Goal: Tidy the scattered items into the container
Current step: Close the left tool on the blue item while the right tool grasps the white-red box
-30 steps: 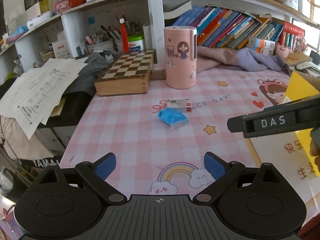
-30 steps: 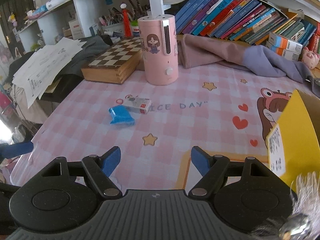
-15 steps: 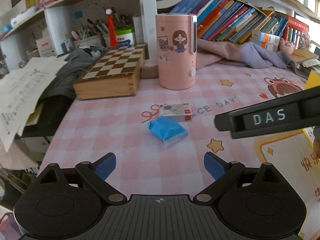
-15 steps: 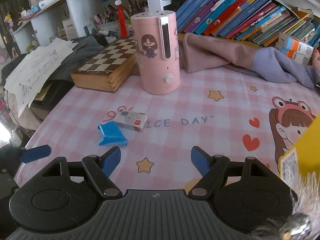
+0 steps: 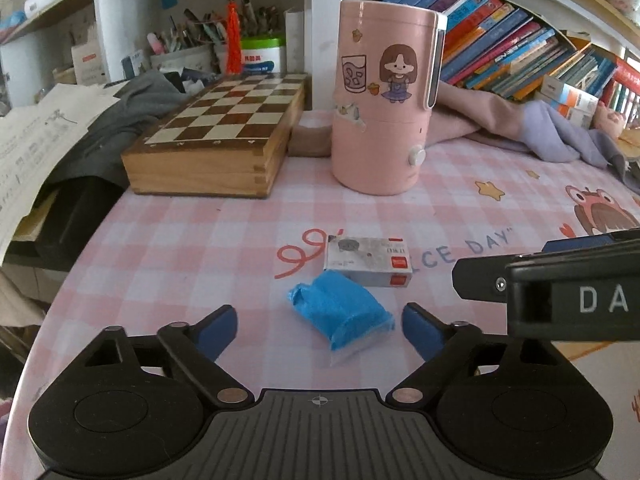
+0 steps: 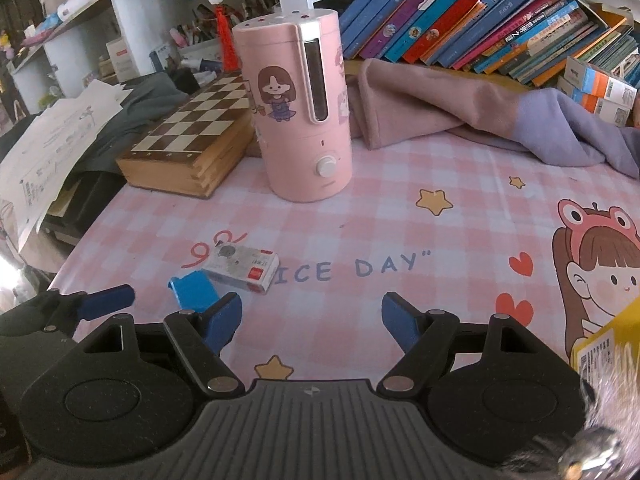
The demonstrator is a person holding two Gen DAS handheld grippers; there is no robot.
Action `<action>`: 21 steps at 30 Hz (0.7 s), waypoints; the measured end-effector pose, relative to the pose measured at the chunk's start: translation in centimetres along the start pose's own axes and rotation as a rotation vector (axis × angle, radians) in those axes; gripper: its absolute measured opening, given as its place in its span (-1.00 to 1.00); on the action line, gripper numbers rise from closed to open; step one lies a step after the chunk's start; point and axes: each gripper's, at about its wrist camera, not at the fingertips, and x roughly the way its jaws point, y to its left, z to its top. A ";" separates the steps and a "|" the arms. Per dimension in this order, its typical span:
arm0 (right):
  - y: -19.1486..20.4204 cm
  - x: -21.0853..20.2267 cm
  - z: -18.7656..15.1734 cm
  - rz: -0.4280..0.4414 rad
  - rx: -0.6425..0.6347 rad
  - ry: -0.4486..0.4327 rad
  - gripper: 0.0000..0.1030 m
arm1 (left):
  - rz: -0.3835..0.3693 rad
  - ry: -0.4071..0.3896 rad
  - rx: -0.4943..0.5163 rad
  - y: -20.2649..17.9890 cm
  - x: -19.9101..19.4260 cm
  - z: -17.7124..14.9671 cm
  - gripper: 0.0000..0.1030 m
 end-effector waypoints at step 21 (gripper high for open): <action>2.7 4.0 1.4 0.041 -0.077 -0.006 0.46 | -0.035 0.052 0.000 2.5 -3.8 -1.8 -0.98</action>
